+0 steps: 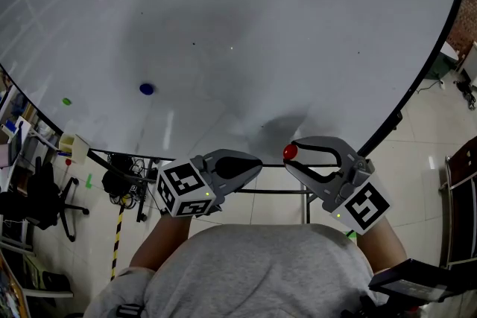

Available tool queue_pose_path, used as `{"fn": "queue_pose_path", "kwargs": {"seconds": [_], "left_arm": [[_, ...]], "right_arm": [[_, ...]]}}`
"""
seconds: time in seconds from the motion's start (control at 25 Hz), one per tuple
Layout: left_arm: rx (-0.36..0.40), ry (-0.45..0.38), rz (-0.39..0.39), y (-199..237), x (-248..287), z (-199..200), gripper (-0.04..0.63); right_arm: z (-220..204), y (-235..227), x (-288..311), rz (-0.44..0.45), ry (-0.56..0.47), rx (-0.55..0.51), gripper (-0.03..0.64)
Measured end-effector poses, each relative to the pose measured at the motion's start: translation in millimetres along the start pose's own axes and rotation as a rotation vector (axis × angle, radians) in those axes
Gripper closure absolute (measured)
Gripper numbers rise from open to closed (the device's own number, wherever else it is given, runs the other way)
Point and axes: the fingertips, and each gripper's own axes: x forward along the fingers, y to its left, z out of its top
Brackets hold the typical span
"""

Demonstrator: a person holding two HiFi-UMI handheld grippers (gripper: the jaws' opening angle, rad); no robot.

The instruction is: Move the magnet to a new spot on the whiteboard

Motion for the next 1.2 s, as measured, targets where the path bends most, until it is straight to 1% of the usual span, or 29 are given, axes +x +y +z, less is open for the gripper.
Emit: {"fn": "queue_pose_path", "kwargs": {"seconds": [0.24, 0.32, 0.48, 0.6, 0.76, 0.96, 1.2], "left_arm": [[-0.001, 0.002, 0.003, 2, 0, 1, 0.607], [-0.001, 0.001, 0.004, 3, 0, 1, 0.607], [-0.003, 0.003, 0.007, 4, 0, 1, 0.607], [-0.001, 0.003, 0.009, 5, 0, 1, 0.607], [-0.003, 0.002, 0.012, 7, 0, 2, 0.607], [0.001, 0.004, 0.006, 6, 2, 2, 0.607], [0.006, 0.001, 0.006, 7, 3, 4, 0.607]], "right_arm": [[31, -35, 6, -0.092, 0.003, -0.184, 0.489], [35, -46, 7, -0.13, 0.021, -0.237, 0.489], [34, -64, 9, -0.208, 0.087, -0.335, 0.489], [33, -76, 14, -0.256, 0.109, -0.412, 0.489], [24, -89, 21, -0.322, 0.172, -0.529, 0.491], [13, -103, 25, -0.385, 0.221, -0.608, 0.491], [9, -105, 28, -0.428, 0.253, -0.697, 0.492]]}}
